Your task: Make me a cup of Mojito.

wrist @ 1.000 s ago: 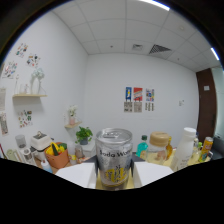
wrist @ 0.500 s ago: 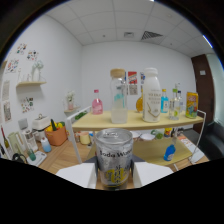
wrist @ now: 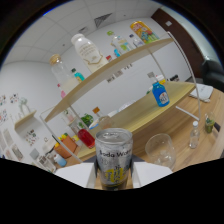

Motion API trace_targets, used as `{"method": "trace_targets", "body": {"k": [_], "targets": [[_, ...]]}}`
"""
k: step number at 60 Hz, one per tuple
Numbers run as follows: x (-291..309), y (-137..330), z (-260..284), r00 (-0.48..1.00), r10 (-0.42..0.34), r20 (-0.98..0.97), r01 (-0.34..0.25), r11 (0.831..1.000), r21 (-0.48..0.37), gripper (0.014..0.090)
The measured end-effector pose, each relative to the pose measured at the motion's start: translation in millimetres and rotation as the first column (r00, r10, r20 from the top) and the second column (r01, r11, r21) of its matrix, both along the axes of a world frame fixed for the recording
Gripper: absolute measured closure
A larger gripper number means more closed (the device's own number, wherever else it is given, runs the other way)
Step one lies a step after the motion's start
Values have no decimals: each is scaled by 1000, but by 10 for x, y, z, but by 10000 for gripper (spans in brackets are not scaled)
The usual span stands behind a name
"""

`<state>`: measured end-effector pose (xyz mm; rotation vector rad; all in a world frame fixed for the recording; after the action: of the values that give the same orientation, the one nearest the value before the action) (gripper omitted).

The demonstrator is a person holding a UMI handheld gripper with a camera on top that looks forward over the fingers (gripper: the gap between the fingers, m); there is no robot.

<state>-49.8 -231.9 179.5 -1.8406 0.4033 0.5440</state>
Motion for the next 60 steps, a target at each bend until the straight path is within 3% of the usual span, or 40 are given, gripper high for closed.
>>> {"method": "trace_targets", "body": {"k": [13,26,47,60], "targets": [[29,137,232,873,-48,-486,56,998,3,544],[131,221,476,551,-47,-833,101,995,11,545],[377,278,365,20,-83,-996,155,985,-79,544],[430,271,311,16,-105,-994,156,983,-101,547]]}}
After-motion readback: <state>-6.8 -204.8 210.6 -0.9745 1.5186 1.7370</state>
